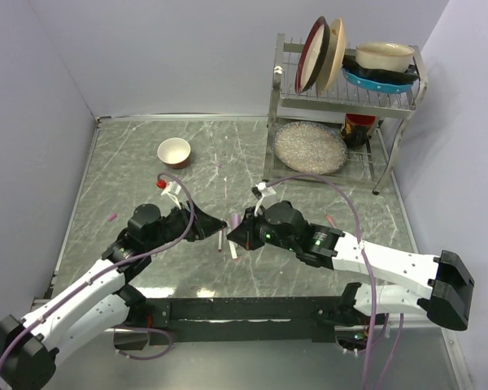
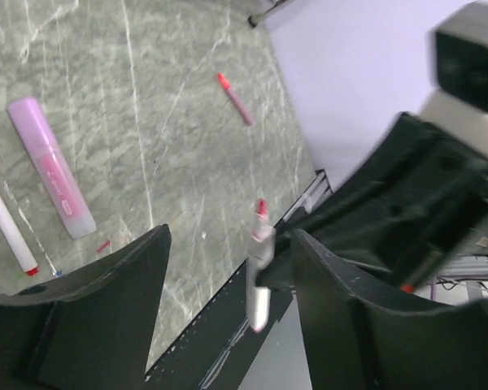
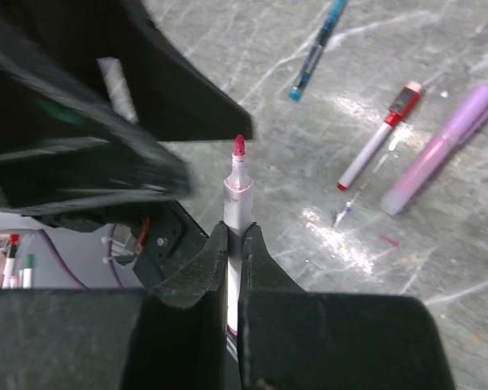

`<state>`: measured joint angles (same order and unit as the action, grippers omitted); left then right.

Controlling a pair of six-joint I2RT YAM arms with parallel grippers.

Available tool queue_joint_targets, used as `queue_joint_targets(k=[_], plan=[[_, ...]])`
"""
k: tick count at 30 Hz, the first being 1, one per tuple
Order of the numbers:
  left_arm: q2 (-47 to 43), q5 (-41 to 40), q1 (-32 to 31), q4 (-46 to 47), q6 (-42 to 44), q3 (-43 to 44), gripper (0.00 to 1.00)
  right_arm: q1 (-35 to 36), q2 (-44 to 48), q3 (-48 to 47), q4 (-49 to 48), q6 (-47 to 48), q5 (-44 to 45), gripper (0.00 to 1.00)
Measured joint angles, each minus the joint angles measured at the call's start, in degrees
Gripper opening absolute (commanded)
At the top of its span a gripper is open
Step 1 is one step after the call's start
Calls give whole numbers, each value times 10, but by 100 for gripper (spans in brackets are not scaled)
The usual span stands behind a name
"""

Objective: Insert the pens into the pen caps

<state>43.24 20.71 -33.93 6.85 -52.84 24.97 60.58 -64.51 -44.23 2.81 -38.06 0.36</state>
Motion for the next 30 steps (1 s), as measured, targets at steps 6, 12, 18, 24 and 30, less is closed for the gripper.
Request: queue_joint_targets(k=[6,12,18,24,30], plan=[[42,5,-19,16,-2,0,32,8,-17,-16,2,1,0,0],[38,10,-28,32,-6,1,1,12,-29,-18,2,0,0,20],[16,8,-28,22,-4,1,1,13,-27,-12,-21,-13,-21,40],[-3,4,-28,14,-4,1,1,13,-20,25,-58,-30,-63,38],[-10,4,-28,13,-4,1,1,14,-19,46,-78,-42,-82,22]])
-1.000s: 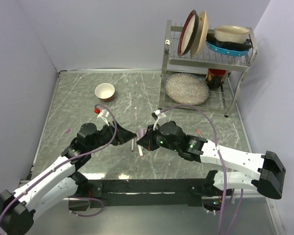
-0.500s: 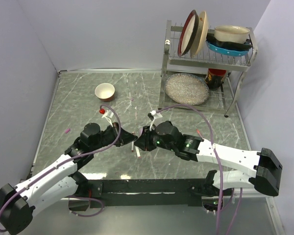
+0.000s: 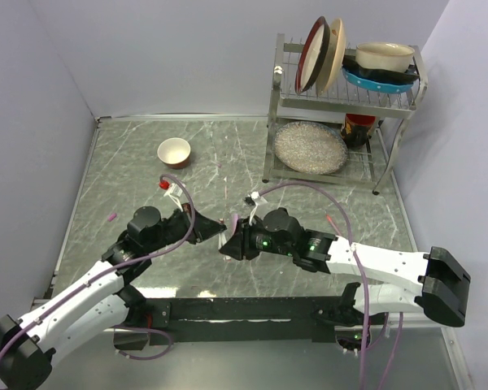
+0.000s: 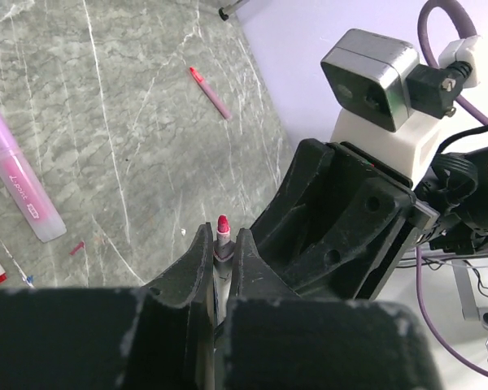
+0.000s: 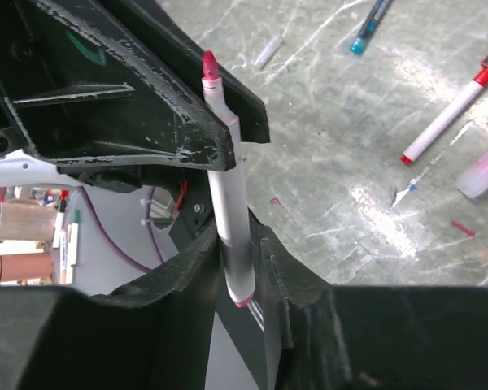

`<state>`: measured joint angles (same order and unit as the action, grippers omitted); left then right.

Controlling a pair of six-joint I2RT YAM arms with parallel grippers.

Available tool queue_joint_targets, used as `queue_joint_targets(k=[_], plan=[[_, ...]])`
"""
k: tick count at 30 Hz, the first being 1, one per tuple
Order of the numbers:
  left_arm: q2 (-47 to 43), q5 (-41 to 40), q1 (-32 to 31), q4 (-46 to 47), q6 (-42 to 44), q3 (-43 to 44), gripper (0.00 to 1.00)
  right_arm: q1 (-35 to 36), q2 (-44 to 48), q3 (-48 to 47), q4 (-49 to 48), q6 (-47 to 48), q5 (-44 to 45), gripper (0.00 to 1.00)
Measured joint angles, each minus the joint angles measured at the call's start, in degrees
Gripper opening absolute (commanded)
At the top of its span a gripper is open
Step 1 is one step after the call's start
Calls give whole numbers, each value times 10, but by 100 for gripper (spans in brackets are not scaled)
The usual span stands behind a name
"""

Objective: Insert the pens into the pen caps

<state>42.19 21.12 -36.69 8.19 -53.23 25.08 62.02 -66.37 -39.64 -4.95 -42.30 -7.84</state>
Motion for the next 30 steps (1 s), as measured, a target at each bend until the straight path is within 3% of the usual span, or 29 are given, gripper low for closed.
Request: queue_joint_targets(k=[2,4,5,8,9,13,20,24,30], plan=[[-2,-1,0,-1,0,0,1,0,1,4,-10,-2,-5,4],[-3,-2,0,-2,-1,0,2,1,2,7,-19,-4,-9,0],[-4,-2,0,-3,-1,0,27,1,3,7,-20,-4,-10,0],[-9,-13,0,-14,1,2,85,3,3,7,-24,-9,-9,0],[-12,-19,0,-23,3,5,89,3,5,7,-22,-11,-8,0],[-28,-62,0,-77,5,31,95,3,25,7,-8,-14,10,0],[-21,-215,0,-216,8,134,92,3,109,27,13,3,74,0],[19,-326,3,-303,-15,192,90,3,154,56,16,18,87,0],[85,-417,25,-404,-62,225,90,2,202,111,6,32,84,0]])
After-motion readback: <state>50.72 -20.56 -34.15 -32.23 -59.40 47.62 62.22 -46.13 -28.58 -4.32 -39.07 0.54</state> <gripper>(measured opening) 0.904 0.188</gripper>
